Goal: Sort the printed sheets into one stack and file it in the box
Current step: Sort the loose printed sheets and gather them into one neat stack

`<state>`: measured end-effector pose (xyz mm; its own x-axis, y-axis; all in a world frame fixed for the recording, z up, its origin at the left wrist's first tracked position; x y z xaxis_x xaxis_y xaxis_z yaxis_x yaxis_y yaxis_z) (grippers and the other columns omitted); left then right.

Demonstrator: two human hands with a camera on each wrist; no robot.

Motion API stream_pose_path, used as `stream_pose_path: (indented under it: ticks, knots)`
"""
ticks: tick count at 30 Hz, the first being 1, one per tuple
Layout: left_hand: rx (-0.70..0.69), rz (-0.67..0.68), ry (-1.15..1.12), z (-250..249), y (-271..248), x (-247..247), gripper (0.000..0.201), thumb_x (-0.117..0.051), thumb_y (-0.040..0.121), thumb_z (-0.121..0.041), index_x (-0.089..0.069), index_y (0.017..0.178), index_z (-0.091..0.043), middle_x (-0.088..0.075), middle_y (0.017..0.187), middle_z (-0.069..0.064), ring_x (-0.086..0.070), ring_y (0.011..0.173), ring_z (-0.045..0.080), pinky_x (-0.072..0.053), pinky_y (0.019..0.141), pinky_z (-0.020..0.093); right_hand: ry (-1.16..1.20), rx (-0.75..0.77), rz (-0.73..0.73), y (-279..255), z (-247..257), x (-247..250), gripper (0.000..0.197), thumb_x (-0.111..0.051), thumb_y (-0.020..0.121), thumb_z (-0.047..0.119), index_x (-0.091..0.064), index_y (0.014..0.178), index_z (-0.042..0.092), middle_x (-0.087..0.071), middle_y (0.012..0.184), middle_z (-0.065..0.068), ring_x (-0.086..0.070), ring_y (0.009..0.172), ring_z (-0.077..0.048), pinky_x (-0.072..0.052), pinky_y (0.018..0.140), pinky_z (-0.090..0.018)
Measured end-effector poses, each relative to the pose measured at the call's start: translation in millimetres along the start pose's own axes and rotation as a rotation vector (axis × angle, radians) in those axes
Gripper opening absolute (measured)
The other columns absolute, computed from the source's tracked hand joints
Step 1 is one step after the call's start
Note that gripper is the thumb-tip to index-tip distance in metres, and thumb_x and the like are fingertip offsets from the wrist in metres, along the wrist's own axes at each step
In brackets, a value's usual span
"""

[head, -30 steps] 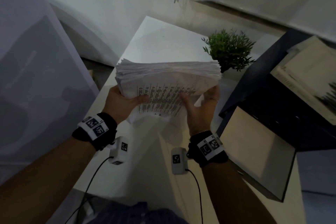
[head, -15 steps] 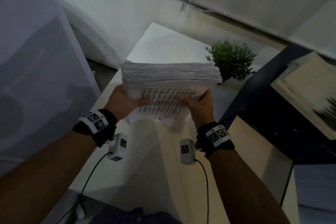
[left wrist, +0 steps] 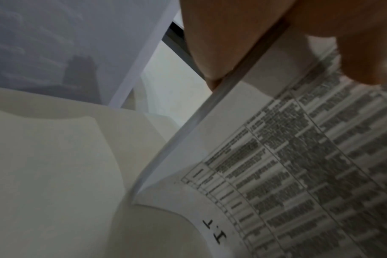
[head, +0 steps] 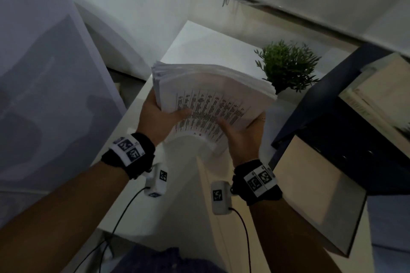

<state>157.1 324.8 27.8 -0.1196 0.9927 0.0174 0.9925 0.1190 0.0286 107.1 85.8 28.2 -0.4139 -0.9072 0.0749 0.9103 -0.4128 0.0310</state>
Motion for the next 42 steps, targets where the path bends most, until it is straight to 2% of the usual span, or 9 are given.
stream_pose_path:
  ticks: [4, 8, 12, 17, 20, 24, 33, 38, 42]
  knots:
    - [0.019, 0.094, 0.051, -2.5, 13.8, 5.6, 0.05, -0.091, 0.054, -0.02, -0.065, 0.092, -0.038, -0.069, 0.09, -0.035, -0.065, 0.091, -0.012, -0.058, 0.079, 0.021, 0.015, 0.022, 0.036, 6.0, 6.8, 6.7, 0.072, -0.085, 0.07, 0.0, -0.046, 0.131, 0.0, -0.064, 0.119, 0.002, -0.064, 0.107, 0.002, -0.053, 0.086, -0.015]
    - [0.04, 0.167, 0.055, 3.8, 23.2, 6.3, 0.045, -0.092, 0.055, -0.017, -0.073, 0.084, -0.046, -0.073, 0.092, -0.025, -0.069, 0.093, -0.002, -0.059, 0.082, 0.03, 0.059, 0.042, 0.081, 10.1, 9.5, 8.5, 0.077, -0.084, 0.07, -0.005, -0.041, 0.134, -0.002, -0.061, 0.127, -0.011, -0.063, 0.118, -0.018, -0.056, 0.095, -0.037]
    - [0.063, 0.23, 0.024, -0.5, 23.2, 3.0, 0.044, -0.09, 0.055, -0.014, -0.074, 0.084, -0.043, -0.074, 0.093, -0.024, -0.069, 0.093, -0.003, -0.058, 0.083, 0.029, 0.033, 0.025, 0.102, 13.1, 11.4, 9.8, 0.077, -0.082, 0.069, -0.009, -0.042, 0.134, -0.004, -0.062, 0.124, -0.004, -0.063, 0.113, -0.003, -0.052, 0.089, -0.016]
    - [0.086, 0.267, 0.012, -8.1, 19.8, 1.7, 0.045, -0.09, 0.049, -0.024, -0.073, 0.081, -0.051, -0.074, 0.09, -0.025, -0.069, 0.091, -0.003, -0.058, 0.085, 0.035, 0.024, -0.001, 0.138, 15.5, 12.8, 7.7, 0.081, -0.087, 0.068, -0.001, -0.044, 0.136, 0.004, -0.063, 0.127, -0.008, -0.062, 0.119, -0.016, -0.054, 0.096, -0.033]
    - [0.077, 0.268, 0.002, -9.7, 19.6, 4.7, 0.05, -0.091, 0.044, -0.035, -0.071, 0.085, -0.053, -0.073, 0.093, -0.026, -0.068, 0.093, -0.002, -0.054, 0.092, 0.043, -0.005, -0.007, 0.164, 16.0, 17.2, 5.8, 0.08, -0.085, 0.071, -0.002, -0.042, 0.138, 0.003, -0.063, 0.123, 0.004, -0.061, 0.113, 0.003, -0.051, 0.091, -0.015]
    - [0.103, 0.249, 0.017, -4.8, 22.1, 8.2, 0.051, -0.092, 0.04, -0.054, -0.072, 0.087, -0.05, -0.073, 0.093, -0.026, -0.069, 0.093, -0.001, -0.057, 0.089, 0.036, 0.034, 0.009, 0.092, 11.7, 20.0, 7.5, 0.089, -0.084, 0.074, 0.005, -0.033, 0.147, 0.01, -0.055, 0.139, -0.001, -0.054, 0.129, -0.009, -0.047, 0.108, -0.036]
    - [0.105, 0.219, -0.004, -2.9, 28.3, 15.6, 0.042, -0.081, 0.071, -0.006, -0.067, 0.11, -0.016, -0.071, 0.108, -0.003, -0.068, 0.094, 0.005, -0.055, 0.094, 0.035, 0.006, 0.03, 0.048, -0.3, 21.3, 1.9, 0.099, -0.09, 0.068, 0.009, -0.034, 0.149, 0.017, -0.052, 0.143, -0.005, -0.051, 0.133, -0.018, -0.045, 0.109, -0.04]
    - [0.067, 0.099, 0.054, -3.8, 34.3, 14.0, 0.019, -0.083, 0.065, -0.032, -0.072, 0.08, -0.031, -0.074, 0.083, -0.011, -0.069, 0.083, 0.009, -0.058, 0.079, 0.034, -0.005, -0.008, -0.014, 20.4, 24.2, 0.2, 0.036, -0.084, 0.072, 0.0, -0.073, 0.101, 0.019, -0.075, 0.089, 0.015, -0.071, 0.083, 0.003, -0.059, 0.077, -0.026]
    - [-0.133, -0.059, 0.105, -23.6, 23.9, 1.7, 0.019, -0.079, 0.077, -0.019, -0.067, 0.091, -0.017, -0.067, 0.082, -0.018, -0.062, 0.07, -0.012, -0.053, 0.065, 0.016, 0.082, 0.053, -0.089, 3.2, 30.2, -1.8, 0.039, -0.076, 0.081, -0.005, -0.065, 0.116, 0.008, -0.071, 0.102, 0.008, -0.068, 0.092, 0.003, -0.056, 0.083, -0.021]
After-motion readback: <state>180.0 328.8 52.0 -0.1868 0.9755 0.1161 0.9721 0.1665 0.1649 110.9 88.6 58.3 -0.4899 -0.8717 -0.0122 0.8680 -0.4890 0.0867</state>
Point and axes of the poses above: each hand's wrist, its own y-axis towards the middle knuckle, its own x-axis out of the back of the hand, z = x × y, the point moved 8 cm from there along y, towards the middle knuckle
